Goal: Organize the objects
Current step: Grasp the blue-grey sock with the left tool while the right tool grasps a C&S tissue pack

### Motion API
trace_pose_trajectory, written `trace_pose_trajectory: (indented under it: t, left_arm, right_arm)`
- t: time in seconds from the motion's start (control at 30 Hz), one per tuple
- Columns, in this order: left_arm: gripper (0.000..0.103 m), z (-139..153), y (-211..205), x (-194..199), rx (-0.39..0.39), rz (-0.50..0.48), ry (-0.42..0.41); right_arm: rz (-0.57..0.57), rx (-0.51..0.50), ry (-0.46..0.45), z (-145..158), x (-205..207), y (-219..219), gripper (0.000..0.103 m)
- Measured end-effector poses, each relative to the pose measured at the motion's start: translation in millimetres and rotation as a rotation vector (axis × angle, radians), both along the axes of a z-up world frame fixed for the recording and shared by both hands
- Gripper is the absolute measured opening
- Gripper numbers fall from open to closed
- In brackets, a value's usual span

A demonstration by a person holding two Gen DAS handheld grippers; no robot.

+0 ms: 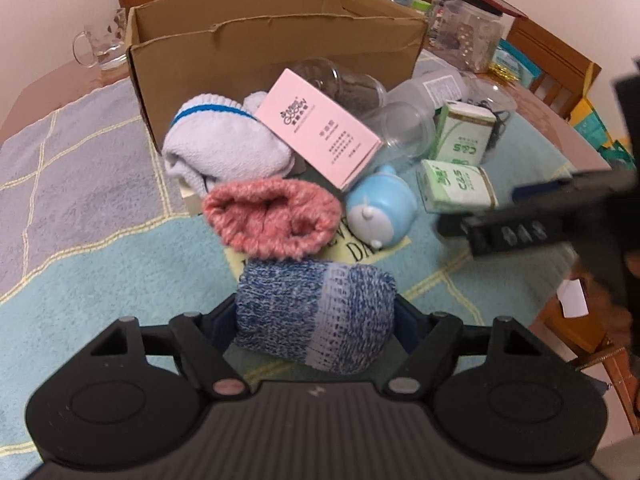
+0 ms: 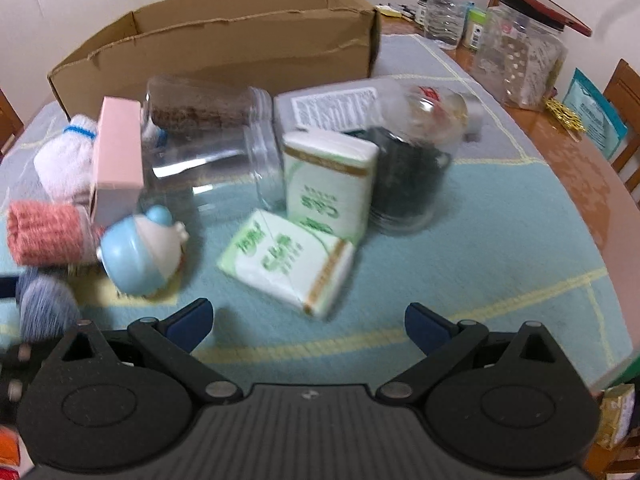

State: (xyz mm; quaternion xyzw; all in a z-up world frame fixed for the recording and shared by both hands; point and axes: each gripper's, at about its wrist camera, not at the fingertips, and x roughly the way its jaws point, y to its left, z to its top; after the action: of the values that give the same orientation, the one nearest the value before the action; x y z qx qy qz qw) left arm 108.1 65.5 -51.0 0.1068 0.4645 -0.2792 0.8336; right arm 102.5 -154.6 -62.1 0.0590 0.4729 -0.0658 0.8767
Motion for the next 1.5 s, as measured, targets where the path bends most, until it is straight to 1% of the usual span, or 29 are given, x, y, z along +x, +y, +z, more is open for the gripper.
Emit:
trace_pose_trajectory:
  t: [0.17, 0.3, 0.53, 0.7, 0.8, 0.93, 1.0, 1.17, 1.27, 1.5]
  left_arm:
    - [0.077, -1, -2, 1, 0.006, -0.019, -0.008]
    - [0.078, -3, -7, 2, 0.017, -0.025, -0.012]
    - [0.079, -6, -11, 4, 0.032, -0.022, -0.015]
    - [0.083, -11, -15, 4, 0.055, -0.007, -0.015]
    - [0.086, -15, -15, 7, 0.055, 0.019, 0.002]
    - [0.087, -17, -20, 8, 0.07, 0.032, -0.007]
    - [0.084, -16, -21, 7, 0.067, 0.038, -0.006]
    - [0.08, -14, -19, 7, 0.062, 0.049, -0.005]
    - [0.078, -11, -19, 5, 0.063, 0.048, -0.01]
    - [0.075, -4, -20, 0, 0.069, 0.041, -0.003]
  right_arm:
    - [-0.04, 0.0, -0.021, -3, 19, 4, 0.103]
    - [-0.063, -0.058, 0.0, -6, 29, 6, 0.103]
    - [-0.073, -0.055, -0.009, -6, 2, -11, 0.103]
    - [-0.037, -0.051, 0.009, -5, 1, -15, 0.103]
    - [-0.01, -0.051, 0.005, -6, 6, -8, 0.103]
    - [0.028, -0.049, 0.009, -4, 11, 5, 0.103]
    - [0.038, -0.048, 0.004, -4, 9, 8, 0.099]
    - [0.062, -0.052, -0.001, 3, 8, 9, 0.078]
    - [0.055, -0.051, -0.002, 4, 8, 5, 0.073]
    - [0.072, -0.05, 0.006, 6, 7, 0, 0.071]
